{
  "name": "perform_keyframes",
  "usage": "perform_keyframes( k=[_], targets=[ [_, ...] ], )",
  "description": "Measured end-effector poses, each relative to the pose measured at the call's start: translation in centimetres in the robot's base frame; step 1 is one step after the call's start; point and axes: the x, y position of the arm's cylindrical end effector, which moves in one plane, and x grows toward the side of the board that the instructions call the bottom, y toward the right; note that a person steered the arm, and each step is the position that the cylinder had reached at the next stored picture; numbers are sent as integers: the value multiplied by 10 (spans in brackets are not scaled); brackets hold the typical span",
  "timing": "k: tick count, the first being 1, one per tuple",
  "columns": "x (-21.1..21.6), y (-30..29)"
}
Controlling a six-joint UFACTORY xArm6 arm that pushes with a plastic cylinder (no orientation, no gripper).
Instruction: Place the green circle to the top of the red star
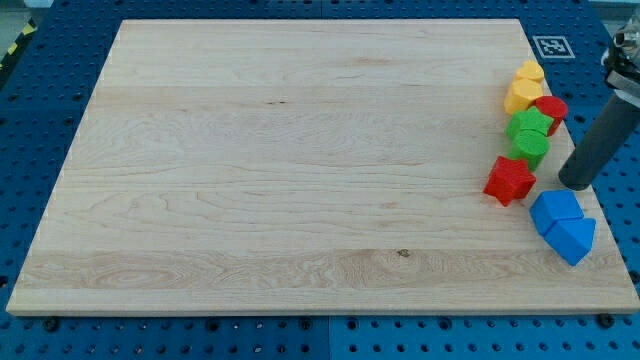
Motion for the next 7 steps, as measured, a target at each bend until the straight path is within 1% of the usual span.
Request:
perform_keyframes(
  k=[1,2,3,5,7],
  targets=[
    [-8,3],
    [-21,-12],
    [-24,-36],
    [-24,-40],
    [-34,-41]
  ],
)
